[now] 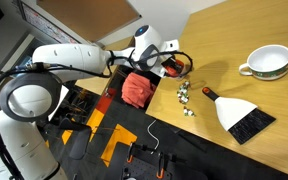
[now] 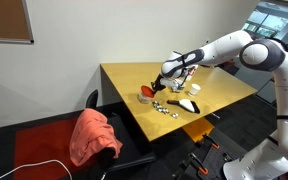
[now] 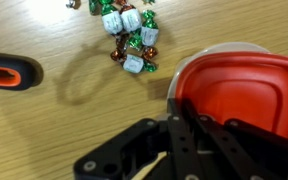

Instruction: Remove the red lid from the bowl, place one piece of candy in the bowl, put the red lid back on the bowl

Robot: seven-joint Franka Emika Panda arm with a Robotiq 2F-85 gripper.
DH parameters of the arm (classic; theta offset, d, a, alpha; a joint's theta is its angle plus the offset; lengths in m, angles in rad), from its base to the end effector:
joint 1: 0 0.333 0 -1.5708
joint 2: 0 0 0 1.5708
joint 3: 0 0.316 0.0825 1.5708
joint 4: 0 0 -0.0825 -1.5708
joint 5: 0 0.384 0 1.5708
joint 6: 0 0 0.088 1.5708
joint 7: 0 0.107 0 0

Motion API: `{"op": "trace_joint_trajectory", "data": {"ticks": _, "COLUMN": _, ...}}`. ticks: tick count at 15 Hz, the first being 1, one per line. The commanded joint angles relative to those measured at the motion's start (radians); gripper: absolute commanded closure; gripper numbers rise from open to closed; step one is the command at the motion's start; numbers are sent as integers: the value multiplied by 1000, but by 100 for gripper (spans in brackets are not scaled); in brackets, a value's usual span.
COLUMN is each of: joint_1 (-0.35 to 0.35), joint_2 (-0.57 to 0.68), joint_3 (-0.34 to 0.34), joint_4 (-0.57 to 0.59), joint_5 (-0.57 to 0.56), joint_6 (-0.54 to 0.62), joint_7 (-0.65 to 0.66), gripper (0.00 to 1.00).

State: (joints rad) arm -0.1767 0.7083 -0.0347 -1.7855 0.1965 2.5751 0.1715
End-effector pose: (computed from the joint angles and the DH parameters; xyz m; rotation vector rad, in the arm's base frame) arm 0.6469 -0.1405 0.1635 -2.9421 0.8067 -0.1290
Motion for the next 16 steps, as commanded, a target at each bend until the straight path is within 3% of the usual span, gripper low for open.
{"op": "trace_joint_trajectory", "data": {"ticks": 1, "joint_1": -11, "joint_2": -7, "joint_3": 16, "joint_4": 10, "joint_5": 28, "joint_6": -16, "joint_7": -44, "gripper": 98}}
{"op": "trace_joint_trajectory", "data": {"ticks": 10, "joint_1": 4, "joint_2": -92, "joint_3": 2, "joint_4": -22, "joint_5": 20, "joint_6": -37, "joint_7": -31, "gripper": 98}}
{"op": "trace_joint_trajectory", "data": {"ticks": 16, "joint_1": -44, "joint_2": -78, "joint_3": -14, "joint_4": 82, "joint_5": 74, "joint_6": -85, "joint_7": -2, "gripper": 98}}
